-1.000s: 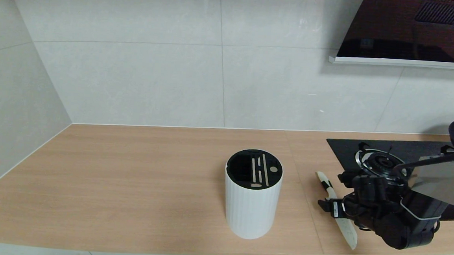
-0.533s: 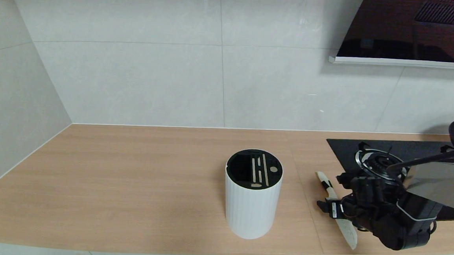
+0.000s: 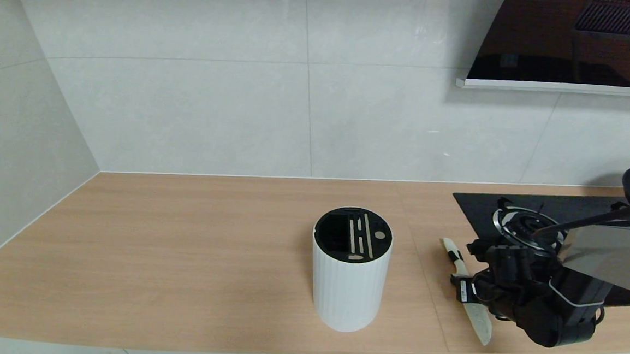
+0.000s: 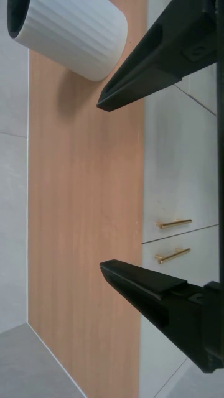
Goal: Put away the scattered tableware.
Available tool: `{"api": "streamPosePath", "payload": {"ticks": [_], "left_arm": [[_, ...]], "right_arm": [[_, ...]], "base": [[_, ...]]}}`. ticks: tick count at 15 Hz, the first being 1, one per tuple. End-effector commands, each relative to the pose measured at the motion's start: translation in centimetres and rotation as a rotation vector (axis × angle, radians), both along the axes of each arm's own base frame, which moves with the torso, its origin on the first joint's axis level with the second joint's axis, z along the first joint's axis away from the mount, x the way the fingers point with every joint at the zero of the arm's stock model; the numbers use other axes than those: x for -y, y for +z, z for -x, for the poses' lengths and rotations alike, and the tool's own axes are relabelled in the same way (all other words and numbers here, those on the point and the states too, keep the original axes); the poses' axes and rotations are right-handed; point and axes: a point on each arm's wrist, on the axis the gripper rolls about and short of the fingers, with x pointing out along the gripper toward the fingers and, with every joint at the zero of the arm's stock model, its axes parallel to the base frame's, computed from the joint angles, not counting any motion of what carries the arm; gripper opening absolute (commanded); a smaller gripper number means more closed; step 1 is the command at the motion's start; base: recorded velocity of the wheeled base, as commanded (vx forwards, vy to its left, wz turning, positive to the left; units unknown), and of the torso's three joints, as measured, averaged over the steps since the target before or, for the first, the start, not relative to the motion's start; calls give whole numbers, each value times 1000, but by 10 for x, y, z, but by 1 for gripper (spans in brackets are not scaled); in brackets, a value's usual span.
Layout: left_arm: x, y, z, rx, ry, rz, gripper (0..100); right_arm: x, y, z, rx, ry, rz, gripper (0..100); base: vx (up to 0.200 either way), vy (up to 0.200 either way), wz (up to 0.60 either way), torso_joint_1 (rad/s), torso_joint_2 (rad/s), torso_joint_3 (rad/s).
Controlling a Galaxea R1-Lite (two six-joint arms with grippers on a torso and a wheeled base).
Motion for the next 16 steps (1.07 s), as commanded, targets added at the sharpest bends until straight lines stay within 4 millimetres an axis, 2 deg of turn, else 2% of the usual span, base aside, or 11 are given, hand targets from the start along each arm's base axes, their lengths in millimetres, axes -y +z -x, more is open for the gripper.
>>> {"api": "streamPosePath", "payload": {"ticks": [1,6,9,11,16], "left_arm": [[0,0,0,0,1,0,100],[0,0,0,0,1,0,100],[0,0,0,0,-1,0,100],[0,0,0,0,1,0,100],[0,0,0,1,1,-6,100]], "right_arm": [[0,-2,0,-6,0,2,0],[0,-1,1,-5,-2,1,0],[1,8,5,49,-7,-1,0],[2,26,7,100,-47,17,0],[3,115,24,316,-57,-18,0]], "base": [[0,0,0,0,0,0],[0,0,0,0,0,0],[0,0,0,0,0,0],[0,0,0,0,0,0],[0,0,0,0,0,0]]}}
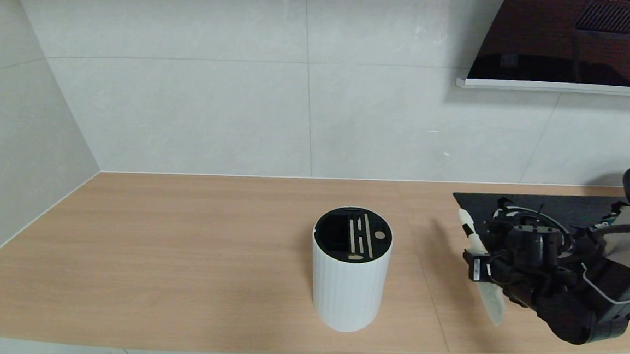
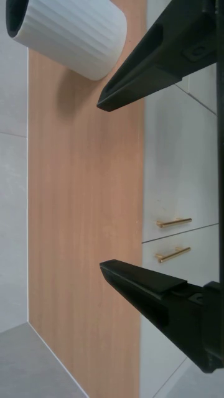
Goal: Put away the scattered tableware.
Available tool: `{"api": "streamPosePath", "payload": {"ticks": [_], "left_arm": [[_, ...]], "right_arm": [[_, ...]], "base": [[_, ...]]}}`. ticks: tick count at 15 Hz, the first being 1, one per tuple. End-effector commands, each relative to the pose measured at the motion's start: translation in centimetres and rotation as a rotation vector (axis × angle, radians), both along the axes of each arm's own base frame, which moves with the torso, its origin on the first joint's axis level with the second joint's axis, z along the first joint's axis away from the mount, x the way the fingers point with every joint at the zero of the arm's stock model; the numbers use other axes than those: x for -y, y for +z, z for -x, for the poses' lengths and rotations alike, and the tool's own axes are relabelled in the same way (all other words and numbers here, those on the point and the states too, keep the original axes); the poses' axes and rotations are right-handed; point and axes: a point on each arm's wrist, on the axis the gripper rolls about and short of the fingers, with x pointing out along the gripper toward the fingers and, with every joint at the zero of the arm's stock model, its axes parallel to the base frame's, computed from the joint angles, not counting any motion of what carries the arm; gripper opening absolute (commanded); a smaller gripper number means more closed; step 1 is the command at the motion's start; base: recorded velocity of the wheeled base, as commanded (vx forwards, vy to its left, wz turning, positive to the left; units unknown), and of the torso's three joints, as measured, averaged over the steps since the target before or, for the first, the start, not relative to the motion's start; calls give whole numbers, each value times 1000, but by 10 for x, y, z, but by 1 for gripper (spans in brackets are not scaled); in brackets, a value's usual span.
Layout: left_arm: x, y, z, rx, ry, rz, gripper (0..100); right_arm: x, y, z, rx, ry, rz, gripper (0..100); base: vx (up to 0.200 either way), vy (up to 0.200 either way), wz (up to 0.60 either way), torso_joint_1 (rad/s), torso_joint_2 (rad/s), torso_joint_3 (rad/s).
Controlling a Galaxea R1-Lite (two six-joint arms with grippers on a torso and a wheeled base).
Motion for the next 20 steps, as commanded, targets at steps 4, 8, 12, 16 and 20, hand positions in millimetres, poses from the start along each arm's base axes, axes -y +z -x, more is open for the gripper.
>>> {"api": "streamPosePath", "payload": {"ticks": [4,8,12,16,20], "left_arm": [[1,37,10,75,-25,-12,100],[4,117,-25,-137,-207,0,100],[18,183,-110,-273,-446,19,100],[59,173,-212,-291,-534,17,100],[112,174,-278,-58,-569,152,100]], "right_arm": [[-6,108,31,237,33,-41,0],[-15,162,31,334,64,-63,0],[-33,199,21,409,111,-87,0],[-69,209,37,425,220,-111,0],[-83,211,60,399,267,-108,0]], "base": [[0,0,0,0,0,0],[0,0,0,0,0,0],[0,0,0,0,0,0],[0,0,0,0,0,0],[0,0,0,0,0,0]]}}
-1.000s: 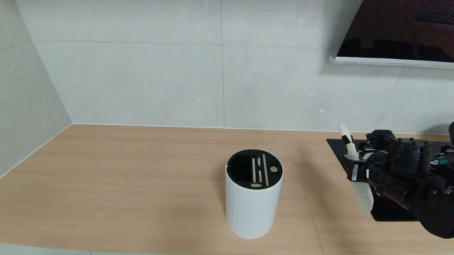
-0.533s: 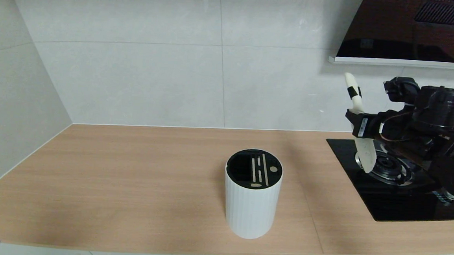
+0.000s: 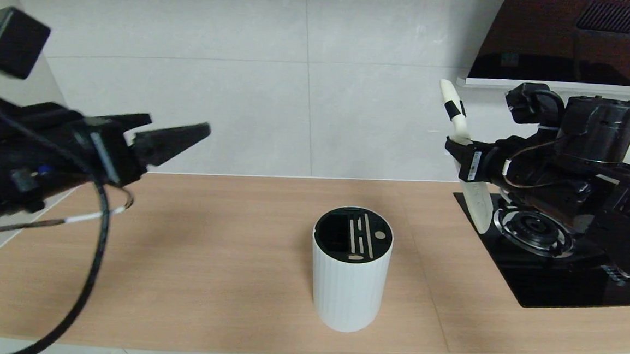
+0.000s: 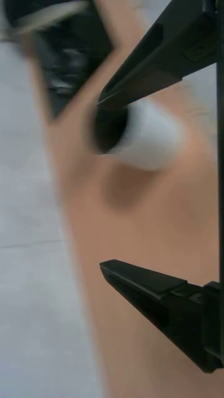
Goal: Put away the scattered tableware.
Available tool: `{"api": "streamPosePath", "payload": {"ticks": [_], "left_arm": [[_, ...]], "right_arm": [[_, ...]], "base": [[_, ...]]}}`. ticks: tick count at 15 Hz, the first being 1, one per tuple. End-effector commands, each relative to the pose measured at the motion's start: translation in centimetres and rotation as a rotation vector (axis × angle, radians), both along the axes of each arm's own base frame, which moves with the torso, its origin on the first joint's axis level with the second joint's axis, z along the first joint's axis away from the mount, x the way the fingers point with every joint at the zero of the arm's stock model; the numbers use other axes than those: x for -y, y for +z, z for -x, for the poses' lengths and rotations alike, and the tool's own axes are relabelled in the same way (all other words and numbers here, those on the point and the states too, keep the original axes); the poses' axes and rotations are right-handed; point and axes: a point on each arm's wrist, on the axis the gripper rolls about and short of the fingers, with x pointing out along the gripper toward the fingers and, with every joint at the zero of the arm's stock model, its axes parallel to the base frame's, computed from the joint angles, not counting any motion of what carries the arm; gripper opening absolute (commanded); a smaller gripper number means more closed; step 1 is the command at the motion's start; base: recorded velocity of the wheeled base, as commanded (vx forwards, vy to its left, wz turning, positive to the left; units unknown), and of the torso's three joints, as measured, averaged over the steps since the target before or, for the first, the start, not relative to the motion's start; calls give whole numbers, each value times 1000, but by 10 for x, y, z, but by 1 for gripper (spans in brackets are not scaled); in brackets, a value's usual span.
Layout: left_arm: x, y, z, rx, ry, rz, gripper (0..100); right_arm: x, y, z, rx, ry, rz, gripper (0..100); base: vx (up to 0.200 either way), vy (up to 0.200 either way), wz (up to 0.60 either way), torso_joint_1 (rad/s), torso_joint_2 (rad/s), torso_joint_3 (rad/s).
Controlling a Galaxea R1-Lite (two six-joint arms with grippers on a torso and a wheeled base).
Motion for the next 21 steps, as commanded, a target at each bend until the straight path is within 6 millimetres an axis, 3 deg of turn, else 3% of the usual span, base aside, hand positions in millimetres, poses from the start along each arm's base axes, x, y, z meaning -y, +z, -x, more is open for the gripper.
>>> {"api": "streamPosePath", "payload": {"ticks": [1,4,9,13,17,21], "left_arm": [[55,-31,-57,-78,-105,115,100],[73,-36,-57,-94,-187,318,100],[96,-43,-52,-201,-338,394,100],[107,-43,-43,-369,-515,532,100],[119,-65,-60,-395,-510,513,100],[136,-78,-61,-399,-521,510,100]], "right_arm": [[-12,8,20,-6,47,4,0],[-39,5,43,-25,82,19,0],[-69,-5,71,-53,181,44,0],[-80,-12,86,-70,236,61,0],[-89,-14,105,-74,297,69,0],[-94,-17,112,-82,329,78,0]], "base": [[0,0,0,0,0,0],[0,0,0,0,0,0],[0,0,0,0,0,0],[0,0,0,0,0,0],[0,0,0,0,0,0],[0,0,0,0,0,0]]}}
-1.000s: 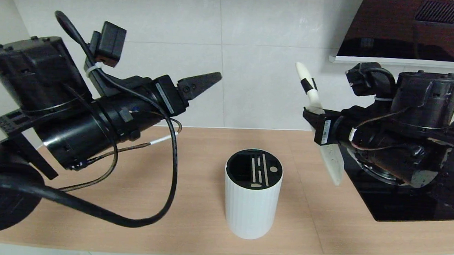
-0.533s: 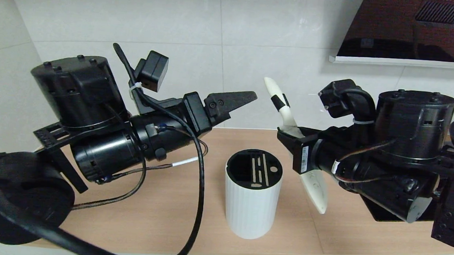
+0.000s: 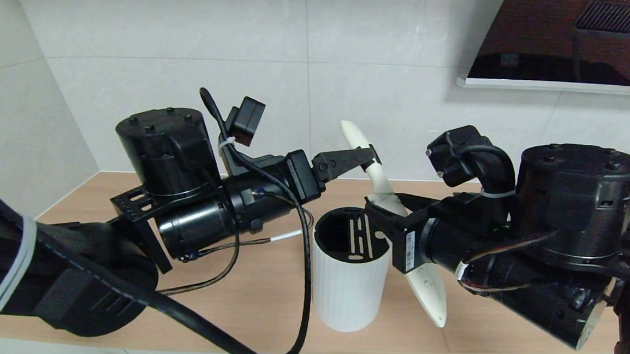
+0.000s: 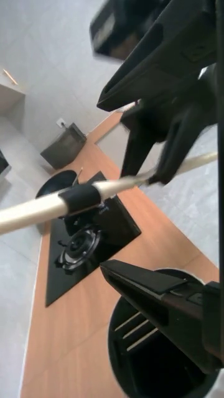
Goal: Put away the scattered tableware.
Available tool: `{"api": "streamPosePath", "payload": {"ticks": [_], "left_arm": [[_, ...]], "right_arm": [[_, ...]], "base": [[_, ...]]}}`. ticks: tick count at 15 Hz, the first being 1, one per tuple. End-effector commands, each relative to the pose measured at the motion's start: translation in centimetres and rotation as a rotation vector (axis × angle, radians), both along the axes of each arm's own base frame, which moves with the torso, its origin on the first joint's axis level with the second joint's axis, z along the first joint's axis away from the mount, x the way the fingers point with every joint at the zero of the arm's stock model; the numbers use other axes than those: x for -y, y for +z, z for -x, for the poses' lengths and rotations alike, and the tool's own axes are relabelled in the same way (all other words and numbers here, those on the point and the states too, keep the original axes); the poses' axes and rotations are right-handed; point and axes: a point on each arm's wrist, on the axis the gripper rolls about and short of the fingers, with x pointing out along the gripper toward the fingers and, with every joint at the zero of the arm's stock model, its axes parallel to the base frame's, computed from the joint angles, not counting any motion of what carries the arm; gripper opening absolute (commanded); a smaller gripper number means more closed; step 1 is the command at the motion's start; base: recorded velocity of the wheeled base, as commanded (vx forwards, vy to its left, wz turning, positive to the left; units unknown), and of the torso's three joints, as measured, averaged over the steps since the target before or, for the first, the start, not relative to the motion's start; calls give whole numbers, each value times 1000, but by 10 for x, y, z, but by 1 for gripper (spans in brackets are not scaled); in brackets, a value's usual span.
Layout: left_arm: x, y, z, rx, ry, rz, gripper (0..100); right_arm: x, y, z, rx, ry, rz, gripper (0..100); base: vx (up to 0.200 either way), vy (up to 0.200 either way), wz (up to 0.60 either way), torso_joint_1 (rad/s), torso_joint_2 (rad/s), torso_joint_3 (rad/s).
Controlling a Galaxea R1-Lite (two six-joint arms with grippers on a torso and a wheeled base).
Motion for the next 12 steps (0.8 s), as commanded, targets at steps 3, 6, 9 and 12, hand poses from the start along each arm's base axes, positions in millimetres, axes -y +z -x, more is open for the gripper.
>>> {"api": "streamPosePath", "payload": {"ticks": [3,6,9,12], "left_arm": [[13,-10,0,25,-7,14,100],[15,-9,2,36,-14,23,100],[16,-9,3,34,-17,22,100],[16,-9,3,34,-14,22,100]], "right_arm": [[-3,-4,5,-9,25,10,0],[-6,-7,5,-16,34,18,0],[-8,-9,9,-20,50,23,0],[-8,-11,10,-24,53,28,0]], "base": [[0,0,0,0,0,0],[0,0,0,0,0,0],[0,0,0,0,0,0],[0,0,0,0,0,0]]}}
